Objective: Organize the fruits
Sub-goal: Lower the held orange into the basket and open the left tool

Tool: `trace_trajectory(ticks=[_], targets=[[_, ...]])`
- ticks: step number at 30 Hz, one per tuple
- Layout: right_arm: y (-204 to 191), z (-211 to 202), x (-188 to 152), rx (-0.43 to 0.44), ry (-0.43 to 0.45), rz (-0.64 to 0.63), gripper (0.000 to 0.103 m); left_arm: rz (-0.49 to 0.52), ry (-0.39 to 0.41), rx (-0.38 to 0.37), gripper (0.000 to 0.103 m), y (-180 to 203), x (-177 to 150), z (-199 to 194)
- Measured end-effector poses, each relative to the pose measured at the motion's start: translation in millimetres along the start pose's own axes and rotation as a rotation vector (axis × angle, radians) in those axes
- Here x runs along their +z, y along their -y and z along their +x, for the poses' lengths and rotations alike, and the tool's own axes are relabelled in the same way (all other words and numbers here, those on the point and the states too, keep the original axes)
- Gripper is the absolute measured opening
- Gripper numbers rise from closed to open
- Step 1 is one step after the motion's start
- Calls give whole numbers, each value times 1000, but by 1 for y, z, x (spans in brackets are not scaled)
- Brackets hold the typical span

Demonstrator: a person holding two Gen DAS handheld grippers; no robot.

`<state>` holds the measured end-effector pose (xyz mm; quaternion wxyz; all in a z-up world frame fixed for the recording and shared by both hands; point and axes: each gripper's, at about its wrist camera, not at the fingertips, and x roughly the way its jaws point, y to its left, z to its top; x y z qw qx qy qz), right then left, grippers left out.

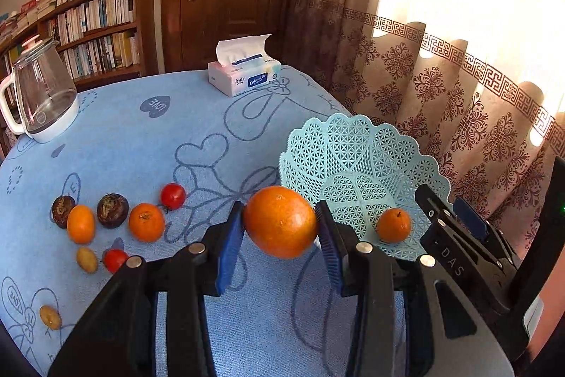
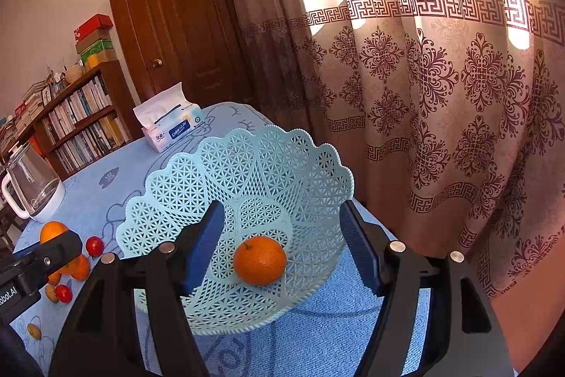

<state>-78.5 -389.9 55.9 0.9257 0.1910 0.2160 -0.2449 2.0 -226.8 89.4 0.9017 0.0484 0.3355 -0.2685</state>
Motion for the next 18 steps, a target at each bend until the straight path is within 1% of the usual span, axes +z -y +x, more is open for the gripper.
trace_trajectory(ticks=[3,6,9,12,13,14,15,17,18], targets=[[2,-2,1,-5,14,7,70,28,4,-22,42,13,3,8],[4,-4,2,-10,26,17,73,49,3,-39,42,23,6,16],[6,-8,4,-16,53,27,74,44,-15,-53,42,26,5,25],[8,-8,4,-19,56,35,74,35,-26,-58,43,26,4,30],[8,-7,4,-19,53,36,74,36,-24,-56,47,26,4,30],[8,-7,4,-19,52,35,74,33,-20,-51,56,25,4,29],[8,-7,4,-22,53,37,74,25,-14,-42,59,23,3,28],[9,-7,5,-22,53,40,74,4,-16,-38,74,16,3,27],[9,-7,5,-21,53,38,74,-7,-18,-35,75,13,3,27]])
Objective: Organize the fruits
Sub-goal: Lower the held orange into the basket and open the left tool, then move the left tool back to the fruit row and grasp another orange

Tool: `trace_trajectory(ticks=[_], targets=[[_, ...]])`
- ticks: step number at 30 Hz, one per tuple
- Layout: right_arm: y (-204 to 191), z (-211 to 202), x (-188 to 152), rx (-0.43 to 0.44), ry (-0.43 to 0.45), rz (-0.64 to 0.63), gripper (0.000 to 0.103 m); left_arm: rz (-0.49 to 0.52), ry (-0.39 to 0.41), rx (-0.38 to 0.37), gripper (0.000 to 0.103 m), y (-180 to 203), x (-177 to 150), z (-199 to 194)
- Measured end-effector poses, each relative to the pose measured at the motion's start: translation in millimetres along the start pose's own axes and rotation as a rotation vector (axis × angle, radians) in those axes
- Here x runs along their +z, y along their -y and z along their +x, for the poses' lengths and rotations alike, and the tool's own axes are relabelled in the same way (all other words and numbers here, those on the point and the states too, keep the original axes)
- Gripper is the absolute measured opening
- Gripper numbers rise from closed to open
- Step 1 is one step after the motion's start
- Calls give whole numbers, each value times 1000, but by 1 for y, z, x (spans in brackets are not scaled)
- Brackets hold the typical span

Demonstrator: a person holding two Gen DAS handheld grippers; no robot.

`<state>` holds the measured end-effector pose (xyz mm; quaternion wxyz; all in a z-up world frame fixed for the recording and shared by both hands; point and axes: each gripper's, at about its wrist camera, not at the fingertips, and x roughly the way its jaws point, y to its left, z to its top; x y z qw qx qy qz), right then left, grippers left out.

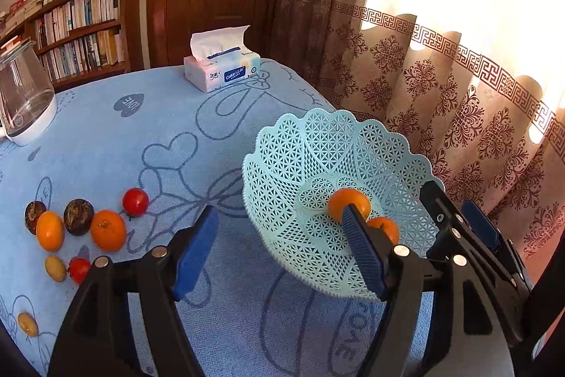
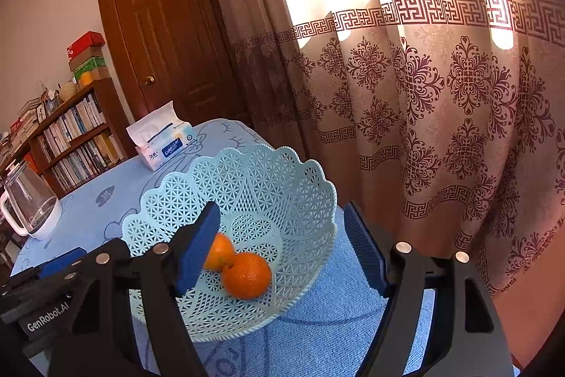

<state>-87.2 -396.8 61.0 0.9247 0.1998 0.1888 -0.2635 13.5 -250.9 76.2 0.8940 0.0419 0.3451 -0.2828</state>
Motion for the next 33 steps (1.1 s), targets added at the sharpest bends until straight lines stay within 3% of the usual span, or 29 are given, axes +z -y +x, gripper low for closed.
trace_trajectory(ticks=[12,33], targets=[[-3,-1,-1,6,7,-13,82,15,39,121,90,-15,-11,-16],[-13,-2,-3,18,13,-64,84,-21,71,218,90,-44,-29,-49]])
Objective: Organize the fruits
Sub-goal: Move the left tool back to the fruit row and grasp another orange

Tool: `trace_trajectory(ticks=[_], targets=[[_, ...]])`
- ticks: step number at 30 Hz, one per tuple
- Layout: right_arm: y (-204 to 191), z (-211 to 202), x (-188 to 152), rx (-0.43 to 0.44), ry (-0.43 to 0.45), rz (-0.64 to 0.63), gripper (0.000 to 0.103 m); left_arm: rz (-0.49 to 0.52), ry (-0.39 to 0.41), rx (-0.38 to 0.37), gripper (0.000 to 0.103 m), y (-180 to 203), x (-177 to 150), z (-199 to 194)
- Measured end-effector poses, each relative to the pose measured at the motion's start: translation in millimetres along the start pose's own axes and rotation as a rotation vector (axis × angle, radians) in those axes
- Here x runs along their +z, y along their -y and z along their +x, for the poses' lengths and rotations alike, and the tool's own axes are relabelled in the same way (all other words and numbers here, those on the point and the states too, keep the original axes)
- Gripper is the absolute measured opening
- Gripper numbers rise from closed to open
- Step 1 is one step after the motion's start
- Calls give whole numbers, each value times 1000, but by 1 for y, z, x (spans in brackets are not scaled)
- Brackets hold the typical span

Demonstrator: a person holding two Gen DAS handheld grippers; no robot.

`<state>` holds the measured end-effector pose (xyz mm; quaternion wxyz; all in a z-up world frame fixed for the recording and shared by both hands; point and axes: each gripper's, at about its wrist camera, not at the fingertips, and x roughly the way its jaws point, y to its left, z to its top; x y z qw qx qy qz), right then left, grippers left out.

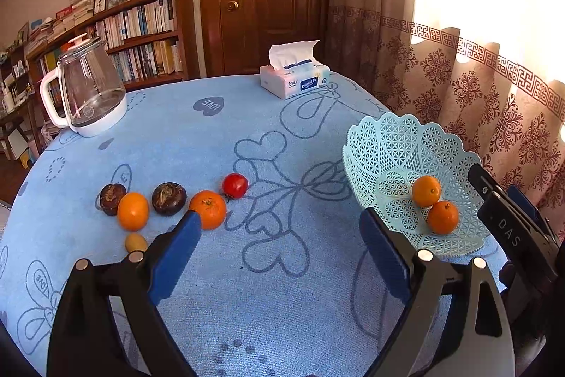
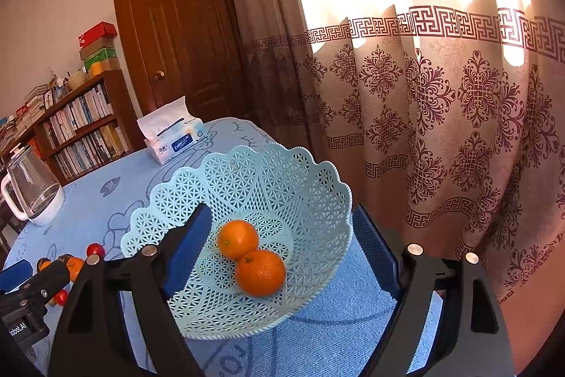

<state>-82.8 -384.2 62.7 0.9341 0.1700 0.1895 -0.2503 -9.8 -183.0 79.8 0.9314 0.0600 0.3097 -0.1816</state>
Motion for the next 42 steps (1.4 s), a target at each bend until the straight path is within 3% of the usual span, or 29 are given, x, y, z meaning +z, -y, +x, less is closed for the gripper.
trace_trajectory(ticks=[19,32,42], targets=[[-6,-3,-1,3,12,-26,88,-93,3,89,90,-55,-15,-19],[-5,-6,-2,1,22,-28,88,-202,-13,247,90,-129,-29,-27],[-6,-6,-1,0,24,-33,88,-229,-30,299,90,-159,-32,-19]])
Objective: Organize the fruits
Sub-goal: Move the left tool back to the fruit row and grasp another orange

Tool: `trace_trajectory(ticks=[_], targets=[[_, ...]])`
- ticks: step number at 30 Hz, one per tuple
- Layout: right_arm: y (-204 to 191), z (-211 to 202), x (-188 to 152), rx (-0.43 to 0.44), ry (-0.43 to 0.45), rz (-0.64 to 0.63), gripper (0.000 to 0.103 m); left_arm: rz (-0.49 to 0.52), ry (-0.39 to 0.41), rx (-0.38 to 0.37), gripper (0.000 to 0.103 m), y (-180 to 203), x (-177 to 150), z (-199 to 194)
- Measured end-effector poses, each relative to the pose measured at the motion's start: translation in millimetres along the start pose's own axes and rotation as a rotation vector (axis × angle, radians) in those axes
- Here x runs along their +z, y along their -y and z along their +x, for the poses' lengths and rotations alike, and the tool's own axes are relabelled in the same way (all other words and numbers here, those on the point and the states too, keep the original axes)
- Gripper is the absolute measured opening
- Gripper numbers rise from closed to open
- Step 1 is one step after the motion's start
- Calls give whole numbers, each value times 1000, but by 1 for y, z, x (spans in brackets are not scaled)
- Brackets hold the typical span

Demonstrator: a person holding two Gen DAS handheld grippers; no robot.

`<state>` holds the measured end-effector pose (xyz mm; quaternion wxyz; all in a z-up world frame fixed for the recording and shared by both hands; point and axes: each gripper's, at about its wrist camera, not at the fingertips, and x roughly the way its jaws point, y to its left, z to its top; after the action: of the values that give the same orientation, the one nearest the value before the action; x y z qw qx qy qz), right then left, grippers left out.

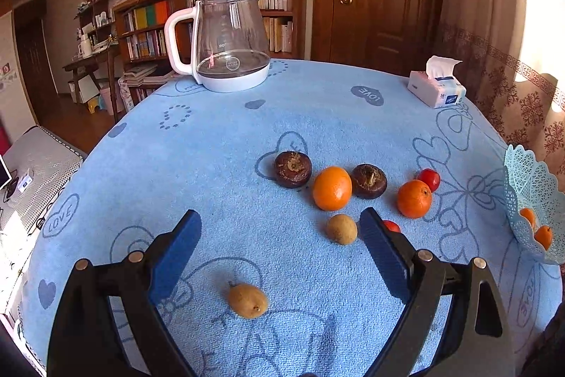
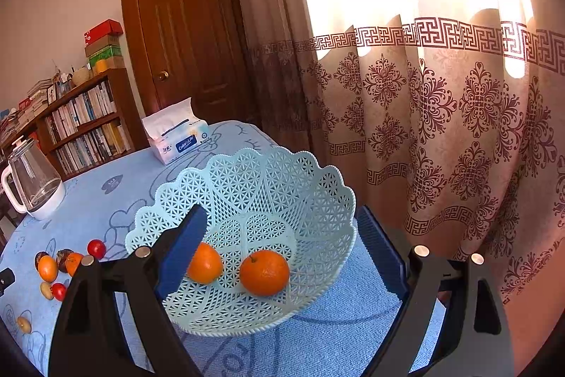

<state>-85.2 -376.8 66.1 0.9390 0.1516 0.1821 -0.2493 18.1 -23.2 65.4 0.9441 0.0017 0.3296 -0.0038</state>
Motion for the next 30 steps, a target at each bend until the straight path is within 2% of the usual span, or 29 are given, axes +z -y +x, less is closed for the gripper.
trace_trajectory(ticks=[7,15,26,30], targets=[[-4,-3,0,-6,17,-21,88,23,-27,-9,90,11,6,24],[-29,-22,-5,4,119,-144,89,63,-45,-44,90,28,14,46],[-33,-21,-6,10,116,-169,91,36,-147,-145,61,30,24,81],[-35,-20,-7,9,118,-178,91,15,-177,-161,56,27,23,92]])
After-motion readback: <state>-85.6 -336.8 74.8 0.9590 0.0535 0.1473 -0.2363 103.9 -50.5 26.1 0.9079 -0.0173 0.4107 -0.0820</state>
